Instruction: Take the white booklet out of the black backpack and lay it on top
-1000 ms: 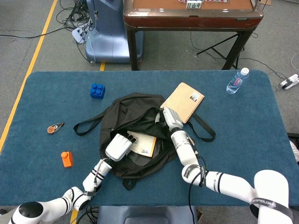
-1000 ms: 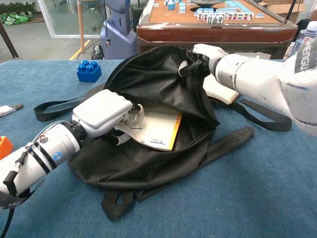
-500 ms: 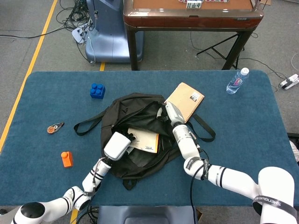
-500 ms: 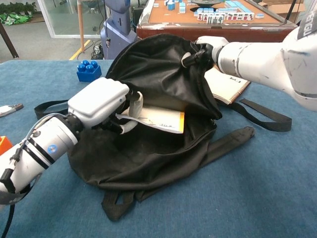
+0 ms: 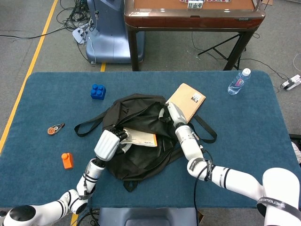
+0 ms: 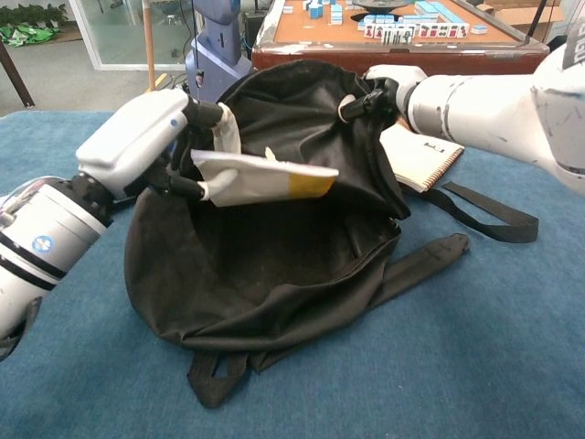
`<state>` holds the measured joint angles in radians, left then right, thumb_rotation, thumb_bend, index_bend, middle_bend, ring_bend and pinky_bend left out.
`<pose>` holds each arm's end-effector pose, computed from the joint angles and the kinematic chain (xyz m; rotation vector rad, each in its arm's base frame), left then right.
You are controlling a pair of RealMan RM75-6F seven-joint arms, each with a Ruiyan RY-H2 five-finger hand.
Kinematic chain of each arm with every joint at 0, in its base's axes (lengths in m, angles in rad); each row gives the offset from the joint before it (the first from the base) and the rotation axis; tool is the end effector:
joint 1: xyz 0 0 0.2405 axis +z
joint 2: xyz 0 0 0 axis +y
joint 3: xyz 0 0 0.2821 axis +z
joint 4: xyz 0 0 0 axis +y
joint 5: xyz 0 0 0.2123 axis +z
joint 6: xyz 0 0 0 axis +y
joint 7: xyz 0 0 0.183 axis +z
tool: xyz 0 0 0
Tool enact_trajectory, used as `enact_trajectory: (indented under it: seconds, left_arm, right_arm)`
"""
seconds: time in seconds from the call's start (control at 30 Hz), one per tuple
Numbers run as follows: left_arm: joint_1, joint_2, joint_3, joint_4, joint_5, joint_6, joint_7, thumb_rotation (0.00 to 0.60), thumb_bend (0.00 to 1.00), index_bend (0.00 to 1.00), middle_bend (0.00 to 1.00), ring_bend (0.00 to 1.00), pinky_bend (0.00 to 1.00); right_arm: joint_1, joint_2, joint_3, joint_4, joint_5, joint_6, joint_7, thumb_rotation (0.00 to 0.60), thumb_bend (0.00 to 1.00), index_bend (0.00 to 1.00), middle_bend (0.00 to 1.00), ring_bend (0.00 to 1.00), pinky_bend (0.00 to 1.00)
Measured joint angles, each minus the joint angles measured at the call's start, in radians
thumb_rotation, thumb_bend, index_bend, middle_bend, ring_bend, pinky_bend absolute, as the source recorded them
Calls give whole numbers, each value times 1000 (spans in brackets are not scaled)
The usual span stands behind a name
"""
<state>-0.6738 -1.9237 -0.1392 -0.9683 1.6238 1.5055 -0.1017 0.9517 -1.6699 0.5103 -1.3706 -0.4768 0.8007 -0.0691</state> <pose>-0.1210 0.3615 -0.0512 -1.6408 -0.6556 -1.6097 -0.0881 -0.4750 -0.0450 1.2786 -1.8138 1.2198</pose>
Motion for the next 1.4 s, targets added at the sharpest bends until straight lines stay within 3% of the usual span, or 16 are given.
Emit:
enact_trajectory:
  seconds: [0.27, 0.57, 0.93, 1.1, 1.33, 1.4]
  left_arm:
    - [33, 80, -43, -139, -21, 54, -63, 600, 571, 789, 852, 745, 716]
    - [59, 194, -124, -292, -61, 90, -92, 600, 571, 789, 852, 745, 716]
    - [64, 344, -266, -438, -142, 98, -101, 600, 572, 787, 852, 745, 716]
    - [52, 382, -295, -460, -185, 46, -92, 600, 571, 787, 852, 745, 716]
    - [22, 390, -287, -448, -209, -21, -41, 600, 572, 787, 853, 745, 716]
    - [11, 378, -276, -413, -201, -27, -22, 600, 572, 787, 853, 745, 716]
  right_arm:
    - [-22, 8, -22, -6, -36, -5, 38, 600, 778, 733, 475, 465, 604]
    - [-58, 0, -56, -4, -121, -12, 95, 600, 754, 733, 475, 466, 604]
    - [-107, 10, -127, -61, -348, -7, 142, 600, 717, 696, 428, 439, 603]
    - [-141, 34, -189, -130, -495, 7, 158, 600, 631, 561, 367, 367, 541]
    - [-177, 135, -271, -265, -606, -18, 174, 600, 378, 184, 164, 170, 349]
    - [-189, 175, -288, -306, -635, -25, 179, 600, 366, 164, 152, 157, 330]
